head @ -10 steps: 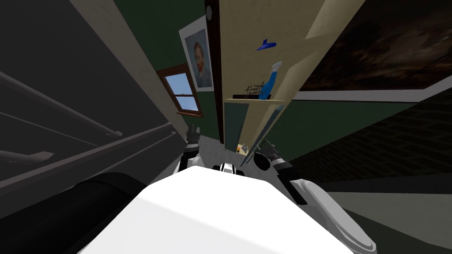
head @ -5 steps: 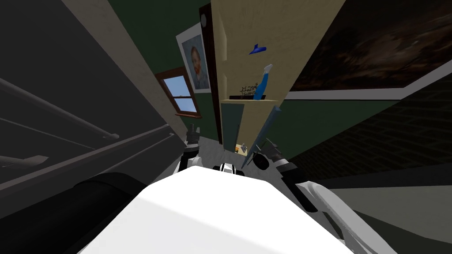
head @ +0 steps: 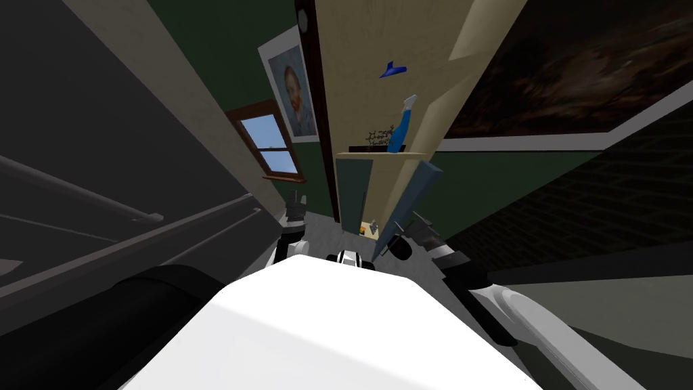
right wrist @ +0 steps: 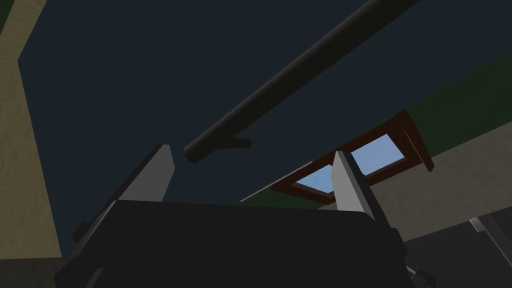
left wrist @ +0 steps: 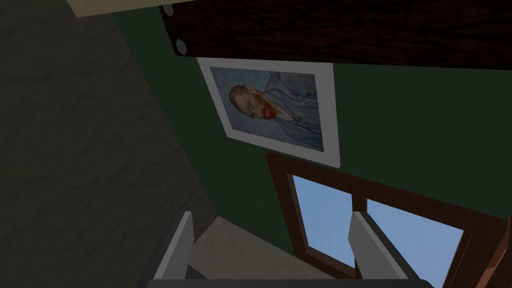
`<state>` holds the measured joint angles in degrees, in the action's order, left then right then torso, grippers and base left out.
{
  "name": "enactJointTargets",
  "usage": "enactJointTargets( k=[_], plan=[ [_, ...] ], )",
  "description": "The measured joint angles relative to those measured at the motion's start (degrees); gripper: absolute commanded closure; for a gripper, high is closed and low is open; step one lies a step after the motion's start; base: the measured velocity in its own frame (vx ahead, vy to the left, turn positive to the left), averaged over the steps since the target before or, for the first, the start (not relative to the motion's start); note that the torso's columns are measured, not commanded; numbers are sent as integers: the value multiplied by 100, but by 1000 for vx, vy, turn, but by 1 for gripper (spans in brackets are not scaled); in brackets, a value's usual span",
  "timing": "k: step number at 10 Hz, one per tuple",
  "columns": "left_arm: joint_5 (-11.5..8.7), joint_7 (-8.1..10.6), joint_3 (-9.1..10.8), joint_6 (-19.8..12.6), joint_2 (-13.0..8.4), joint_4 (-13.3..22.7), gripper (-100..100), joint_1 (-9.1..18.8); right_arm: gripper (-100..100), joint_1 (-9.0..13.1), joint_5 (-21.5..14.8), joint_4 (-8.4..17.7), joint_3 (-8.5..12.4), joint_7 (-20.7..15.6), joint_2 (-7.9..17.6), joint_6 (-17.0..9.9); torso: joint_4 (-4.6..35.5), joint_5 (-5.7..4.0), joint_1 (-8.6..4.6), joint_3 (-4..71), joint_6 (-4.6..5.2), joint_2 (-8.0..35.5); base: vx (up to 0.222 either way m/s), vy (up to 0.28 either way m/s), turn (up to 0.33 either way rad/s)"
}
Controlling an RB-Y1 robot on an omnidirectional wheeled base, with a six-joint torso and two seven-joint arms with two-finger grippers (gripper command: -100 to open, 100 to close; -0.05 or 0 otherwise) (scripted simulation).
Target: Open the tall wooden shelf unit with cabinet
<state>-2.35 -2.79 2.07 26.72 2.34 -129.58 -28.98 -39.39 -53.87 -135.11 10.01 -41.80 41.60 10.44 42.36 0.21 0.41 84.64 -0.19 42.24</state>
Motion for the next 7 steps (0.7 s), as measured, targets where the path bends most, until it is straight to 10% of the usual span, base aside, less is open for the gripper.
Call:
enactJointTargets(
  k=[1,2,7],
  plan=[
    [0,0,0,0,0,0,0,0,-100,-63,36,-76,78,63,64,20,-1,-2,-1,0,2,0,18,11,-28],
    [0,0,0,0,0,0,0,1,0,-74,40,-79,86,76,68,25,-3,-8,-17,-4,3,4,0,0,0],
    [0,0,0,0,0,0,0,1,0,-74,40,-77,85,75,67,24,-8,-22,-43,-7,19,5,0,0,0]
  ],
)
